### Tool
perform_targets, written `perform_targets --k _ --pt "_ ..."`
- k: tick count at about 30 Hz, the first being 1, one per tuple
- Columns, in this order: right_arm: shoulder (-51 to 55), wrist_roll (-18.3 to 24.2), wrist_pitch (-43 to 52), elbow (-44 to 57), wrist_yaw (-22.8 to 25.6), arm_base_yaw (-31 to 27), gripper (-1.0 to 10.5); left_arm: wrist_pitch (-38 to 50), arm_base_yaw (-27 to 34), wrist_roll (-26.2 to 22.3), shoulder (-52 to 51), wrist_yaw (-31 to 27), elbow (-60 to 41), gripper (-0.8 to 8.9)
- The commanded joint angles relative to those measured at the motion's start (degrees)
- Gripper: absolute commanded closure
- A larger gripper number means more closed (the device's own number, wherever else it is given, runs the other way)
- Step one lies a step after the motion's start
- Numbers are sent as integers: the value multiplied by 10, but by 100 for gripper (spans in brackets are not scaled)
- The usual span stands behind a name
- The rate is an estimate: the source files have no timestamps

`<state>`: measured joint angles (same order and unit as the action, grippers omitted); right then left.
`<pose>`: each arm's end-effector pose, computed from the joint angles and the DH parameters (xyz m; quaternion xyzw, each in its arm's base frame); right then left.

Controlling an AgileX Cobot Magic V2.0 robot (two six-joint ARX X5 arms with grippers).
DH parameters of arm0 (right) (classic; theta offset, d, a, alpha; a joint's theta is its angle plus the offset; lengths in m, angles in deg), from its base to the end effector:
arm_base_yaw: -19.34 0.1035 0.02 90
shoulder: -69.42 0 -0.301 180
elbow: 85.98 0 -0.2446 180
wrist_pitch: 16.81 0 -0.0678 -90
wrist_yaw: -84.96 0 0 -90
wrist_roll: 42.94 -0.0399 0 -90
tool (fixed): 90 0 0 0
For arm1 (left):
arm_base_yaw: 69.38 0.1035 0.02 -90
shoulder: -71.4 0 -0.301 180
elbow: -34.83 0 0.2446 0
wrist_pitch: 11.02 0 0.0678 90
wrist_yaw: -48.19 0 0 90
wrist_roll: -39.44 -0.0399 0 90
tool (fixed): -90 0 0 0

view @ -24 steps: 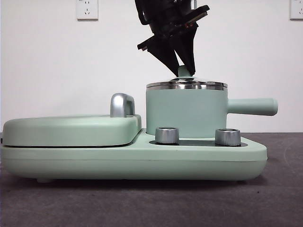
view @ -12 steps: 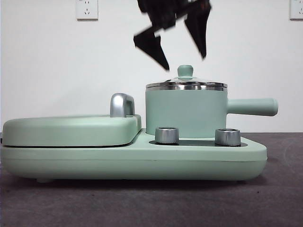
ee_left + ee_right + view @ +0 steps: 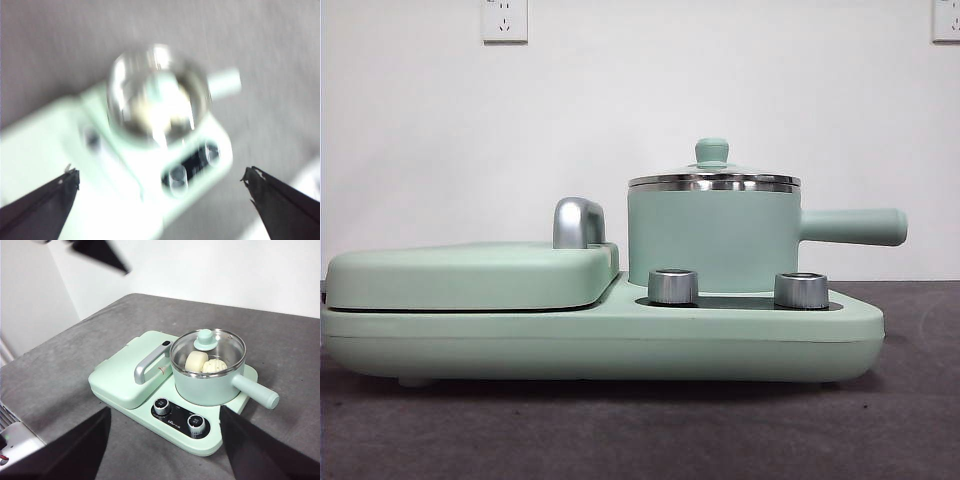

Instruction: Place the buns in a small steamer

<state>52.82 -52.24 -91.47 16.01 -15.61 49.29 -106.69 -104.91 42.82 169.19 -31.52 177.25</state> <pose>-0.0446 -0.0172 0.3797 0.0562 0.1412 0.3336 0.9304 0.2418 -0.1814 0.4903 0.0696 0.4306 -0.3388 0.8337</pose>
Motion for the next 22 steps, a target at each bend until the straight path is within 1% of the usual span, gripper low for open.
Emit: perform_targets --k 1,3,5,7,10,13,15,17,19,20,21,22 --pt "-7 -5 7 -5 -1 3 605 -26 -3 -24 -89 0 -124 286" --pt "-13 5 5 -1 -1 3 605 -12 -4 -31 -183 0 -243 286" --pt "-17 14 6 7 -1 3 605 27 -4 -25 -256 0 -330 286" --pt "-21 14 10 17 -7 3 605 77 -4 -17 -332 0 -410 286" --pt "-24 14 21 37 -30 3 605 153 -4 1 -440 0 -509 286" --pt "-24 14 34 59 -36 3 605 220 -4 13 -539 -1 -589 287" --pt "-24 14 35 73 -36 3 605 244 -4 21 -594 -3 -631 301" --pt "-24 13 35 82 -37 3 605 245 -4 32 -640 -4 -662 352" --pt "-24 9 34 86 -36 3 605 237 -4 40 -673 -4 -682 449" --pt "-24 9 34 86 -37 3 623 232 -4 44 -688 -4 -689 558" --pt "-24 9 34 86 -43 3 712 227 -4 44 -697 -4 -693 712" --pt "-24 12 34 86 -49 3 908 222 -4 44 -706 -5 -695 817"
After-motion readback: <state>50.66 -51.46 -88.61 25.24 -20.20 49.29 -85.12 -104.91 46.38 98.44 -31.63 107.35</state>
